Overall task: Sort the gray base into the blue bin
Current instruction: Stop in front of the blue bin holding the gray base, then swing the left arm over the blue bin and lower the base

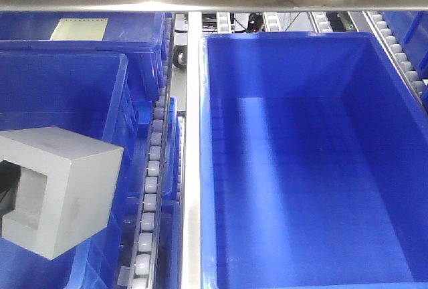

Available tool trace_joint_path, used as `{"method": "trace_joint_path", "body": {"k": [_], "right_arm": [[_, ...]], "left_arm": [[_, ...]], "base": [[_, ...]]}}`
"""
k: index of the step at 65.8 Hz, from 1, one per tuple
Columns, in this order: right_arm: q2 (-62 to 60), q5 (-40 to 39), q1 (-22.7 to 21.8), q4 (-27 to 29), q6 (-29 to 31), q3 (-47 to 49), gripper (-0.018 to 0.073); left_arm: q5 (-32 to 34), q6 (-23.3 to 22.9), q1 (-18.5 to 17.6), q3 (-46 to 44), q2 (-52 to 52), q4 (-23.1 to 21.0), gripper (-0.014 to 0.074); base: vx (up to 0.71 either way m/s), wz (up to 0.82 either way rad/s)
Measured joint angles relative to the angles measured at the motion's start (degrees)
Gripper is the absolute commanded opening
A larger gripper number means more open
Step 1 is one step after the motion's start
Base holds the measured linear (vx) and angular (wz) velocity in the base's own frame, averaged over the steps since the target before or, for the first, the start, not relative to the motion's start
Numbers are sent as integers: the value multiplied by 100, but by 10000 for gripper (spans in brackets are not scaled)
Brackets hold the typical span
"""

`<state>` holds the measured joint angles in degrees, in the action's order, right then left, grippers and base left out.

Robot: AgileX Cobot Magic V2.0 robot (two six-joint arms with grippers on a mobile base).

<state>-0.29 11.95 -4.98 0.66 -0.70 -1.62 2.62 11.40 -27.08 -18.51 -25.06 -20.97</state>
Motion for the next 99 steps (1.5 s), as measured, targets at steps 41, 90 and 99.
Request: {"method": "trace_joint_path", "body": {"k": [41, 90, 99], "right_arm": [[0, -4, 0, 0, 0, 0, -5], [0, -12, 0, 0, 0, 0, -5], [0, -12, 0, 0, 0, 0, -5]], "left_arm": [[0, 0, 0, 0, 0, 0, -6], [-435, 25, 0, -775, -647, 142, -6], [-695, 42, -25, -1320, -1387, 154, -6]], "base": [[0, 0], [0, 0], [0, 0]]}}
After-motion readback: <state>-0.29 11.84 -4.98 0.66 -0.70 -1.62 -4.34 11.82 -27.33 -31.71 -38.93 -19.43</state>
